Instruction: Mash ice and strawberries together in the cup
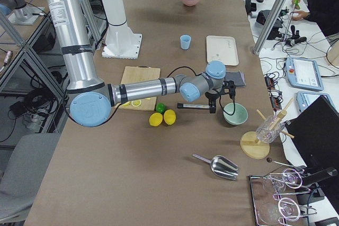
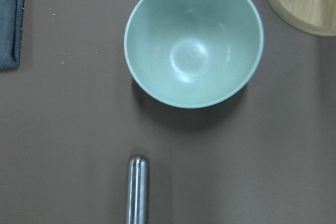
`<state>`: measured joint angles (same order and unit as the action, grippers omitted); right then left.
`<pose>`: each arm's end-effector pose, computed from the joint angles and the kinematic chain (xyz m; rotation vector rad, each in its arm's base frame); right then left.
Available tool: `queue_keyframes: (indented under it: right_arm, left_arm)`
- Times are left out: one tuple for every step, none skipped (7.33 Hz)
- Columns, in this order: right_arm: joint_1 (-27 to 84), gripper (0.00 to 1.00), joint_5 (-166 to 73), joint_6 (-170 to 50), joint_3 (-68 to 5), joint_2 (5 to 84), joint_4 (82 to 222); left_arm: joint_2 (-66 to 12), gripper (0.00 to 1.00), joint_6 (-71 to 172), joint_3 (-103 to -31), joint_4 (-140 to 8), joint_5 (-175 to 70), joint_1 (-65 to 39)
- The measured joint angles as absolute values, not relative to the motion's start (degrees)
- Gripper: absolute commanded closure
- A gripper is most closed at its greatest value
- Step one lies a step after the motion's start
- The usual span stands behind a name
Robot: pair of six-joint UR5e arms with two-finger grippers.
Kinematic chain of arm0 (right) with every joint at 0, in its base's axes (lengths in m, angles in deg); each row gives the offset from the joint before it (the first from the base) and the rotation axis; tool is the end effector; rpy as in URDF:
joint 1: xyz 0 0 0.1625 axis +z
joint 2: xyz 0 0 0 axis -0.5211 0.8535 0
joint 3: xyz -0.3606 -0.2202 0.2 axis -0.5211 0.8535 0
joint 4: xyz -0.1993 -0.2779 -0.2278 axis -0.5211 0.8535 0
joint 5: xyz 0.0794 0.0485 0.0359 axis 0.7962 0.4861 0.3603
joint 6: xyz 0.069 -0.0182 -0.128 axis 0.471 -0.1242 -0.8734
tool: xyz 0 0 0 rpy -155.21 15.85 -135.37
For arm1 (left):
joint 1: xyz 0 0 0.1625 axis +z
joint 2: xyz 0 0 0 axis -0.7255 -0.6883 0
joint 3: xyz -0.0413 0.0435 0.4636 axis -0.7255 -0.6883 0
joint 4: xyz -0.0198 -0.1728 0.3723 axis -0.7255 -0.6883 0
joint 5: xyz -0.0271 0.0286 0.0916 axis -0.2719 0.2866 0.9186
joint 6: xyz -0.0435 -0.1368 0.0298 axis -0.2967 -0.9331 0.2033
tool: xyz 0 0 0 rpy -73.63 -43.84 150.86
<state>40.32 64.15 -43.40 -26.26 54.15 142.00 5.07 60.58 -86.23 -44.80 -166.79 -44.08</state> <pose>-0.1608 -0.5899 0.6072 0.1462 -0.8908 0.0322 -0.0323 -0.4037 0.6436 0.1808 0.8031 0.0018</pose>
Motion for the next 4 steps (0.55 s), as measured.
queue_keyframes:
  right_arm:
    - [43.4, 0.0, 65.3, -47.1, -27.1, 56.2, 142.1]
    - [46.4, 0.0, 66.6, -51.1, -27.6, 58.4, 142.1]
    - [49.4, 0.0, 67.9, -54.9, -27.8, 60.5, 142.2]
    - [52.1, 0.0, 68.6, -58.7, -28.0, 62.0, 143.6]
  left_arm:
    - [1.3, 0.02, 68.1, -83.0, -38.2, -166.5, -47.0]
    - [-1.6, 0.02, 73.7, -79.9, -34.1, -166.2, -49.3]
    - [-3.0, 0.02, 76.4, -78.2, -32.4, -165.9, -50.5]
    - [-3.4, 0.02, 77.5, -77.7, -31.8, -165.8, -51.1]
